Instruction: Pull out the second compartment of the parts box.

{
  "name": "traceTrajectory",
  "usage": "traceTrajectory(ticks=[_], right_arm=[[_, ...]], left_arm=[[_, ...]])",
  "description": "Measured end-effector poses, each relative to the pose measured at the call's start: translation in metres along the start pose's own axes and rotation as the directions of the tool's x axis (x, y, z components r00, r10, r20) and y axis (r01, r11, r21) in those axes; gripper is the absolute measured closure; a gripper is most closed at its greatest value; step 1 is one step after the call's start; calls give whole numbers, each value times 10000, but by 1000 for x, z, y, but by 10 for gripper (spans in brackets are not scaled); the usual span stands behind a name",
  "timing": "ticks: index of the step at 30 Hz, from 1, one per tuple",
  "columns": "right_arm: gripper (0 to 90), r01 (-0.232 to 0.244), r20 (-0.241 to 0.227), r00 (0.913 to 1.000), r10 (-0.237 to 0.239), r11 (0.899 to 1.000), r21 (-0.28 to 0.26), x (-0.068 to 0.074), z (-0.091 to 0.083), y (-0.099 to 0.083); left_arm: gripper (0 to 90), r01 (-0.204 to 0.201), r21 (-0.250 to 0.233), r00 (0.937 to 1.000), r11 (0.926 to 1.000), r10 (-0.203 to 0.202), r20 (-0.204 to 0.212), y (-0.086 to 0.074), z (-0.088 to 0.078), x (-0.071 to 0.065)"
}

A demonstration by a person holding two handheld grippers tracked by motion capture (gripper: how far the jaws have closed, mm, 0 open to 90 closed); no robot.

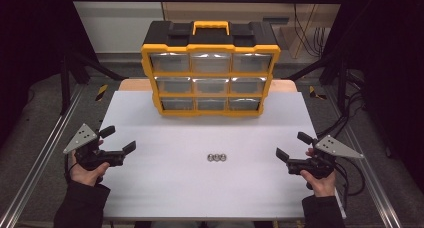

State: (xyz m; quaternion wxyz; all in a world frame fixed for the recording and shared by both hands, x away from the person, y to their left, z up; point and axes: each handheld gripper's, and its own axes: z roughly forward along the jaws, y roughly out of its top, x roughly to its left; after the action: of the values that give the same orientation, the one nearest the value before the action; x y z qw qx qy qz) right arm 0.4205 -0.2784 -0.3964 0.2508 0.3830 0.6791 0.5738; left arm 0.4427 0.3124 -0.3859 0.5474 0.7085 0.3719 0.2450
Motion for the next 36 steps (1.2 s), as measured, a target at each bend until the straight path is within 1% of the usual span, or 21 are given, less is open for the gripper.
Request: traceTrajectory(ticks=[4, 5, 6, 8, 9, 13, 18, 20, 21, 23, 25, 27, 28, 30, 31, 32, 34, 35, 36], right_arm=[[12, -48, -5, 10000, 48, 10000, 84, 0, 2, 0], [12, 74, -17, 10000, -74, 9999, 79, 0, 3, 0], [11, 9, -92, 10000, -9, 10000, 76, 0, 3, -1], [11, -14, -78, 10000, 16, 9999, 141, 0, 4, -1], [10, 79, -32, 10000, -78, 9998, 158, 0, 5, 0], [10, 72, -92, 9999, -70, 9999, 129, 0, 5, 0], [7, 169, -72, 9998, -168, 9998, 55, 5, 8, 5], [8, 199, -86, 9998, -199, 9998, 31, 7, 8, 8], [7, 401, -81, 9992, -400, 9992, 21, 8, 10, 11], [7, 422, -46, 9991, -422, 9991, 14, 9, 11, 13], [17, 512, -69, 9987, -512, 9987, -33, 12, 14, 19], [17, 583, -102, 9983, -581, 9982, 163, 15, 16, 24], [22, 721, -65, 9974, -721, 9973, 106, 17, 17, 26], [26, 723, -105, 9973, -722, 9973, 115, 20, 18, 32], [28, 820, -144, 9965, -819, 9966, 71, 21, 19, 35], [28, 820, -144, 9965, -819, 9966, 71, 21, 19, 35], [37, 1065, -61, 9943, -1064, 9942, 158, 25, 23, 44], [37, 1065, -61, 9943, -1064, 9942, 158, 25, 23, 44], [38, 1161, -39, 9932, -1160, 9930, 212, 27, 25, 48]], left_arm=[[16, -44, 48, 10000, 10000, 44, 10, 0, 1, 0], [16, -53, 47, 10000, 10000, 53, 10, -1, 1, 0], [16, -14, 63, 10000, 10000, 14, 15, -2, 3, 1], [16, -65, 117, 10000, 9999, 65, -9, -2, 3, 1], [16, -43, 144, 10000, 9999, 44, -46, -3, 3, 2], [16, -73, 108, 10000, 9999, 73, -67, -2, 1, 3], [16, -114, 56, 9999, 9999, 114, -78, -1, 0, 2], [16, -132, 84, 9999, 9999, 132, -58, -1, 0, 2], [16, -179, 109, 9998, 9998, 180, -82, -1, 0, 2], [16, -178, 105, 9998, 9998, 179, -87, -1, 0, 2], [16, -194, 101, 9997, 9998, 195, -110, -1, 0, 2], [16, -204, 77, 9997, 9998, 205, -108, -1, 0, 2], [16, -192, 73, 9997, 9998, 193, -117, -1, 0, 2], [15, -182, 87, 9998, 9998, 183, -115, -1, 0, 2], [16, -186, 104, 9998, 9998, 187, -112, -2, 1, 2], [16, -190, 135, 9998, 9997, 191, -110, -2, 1, 1], [15, -207, 135, 9997, 9997, 209, -104, -2, 1, 1], [15, -207, 135, 9997, 9997, 209, -104, -2, 1, 1], [15, -215, 139, 9997, 9997, 217, -110, -2, 1, 1]])
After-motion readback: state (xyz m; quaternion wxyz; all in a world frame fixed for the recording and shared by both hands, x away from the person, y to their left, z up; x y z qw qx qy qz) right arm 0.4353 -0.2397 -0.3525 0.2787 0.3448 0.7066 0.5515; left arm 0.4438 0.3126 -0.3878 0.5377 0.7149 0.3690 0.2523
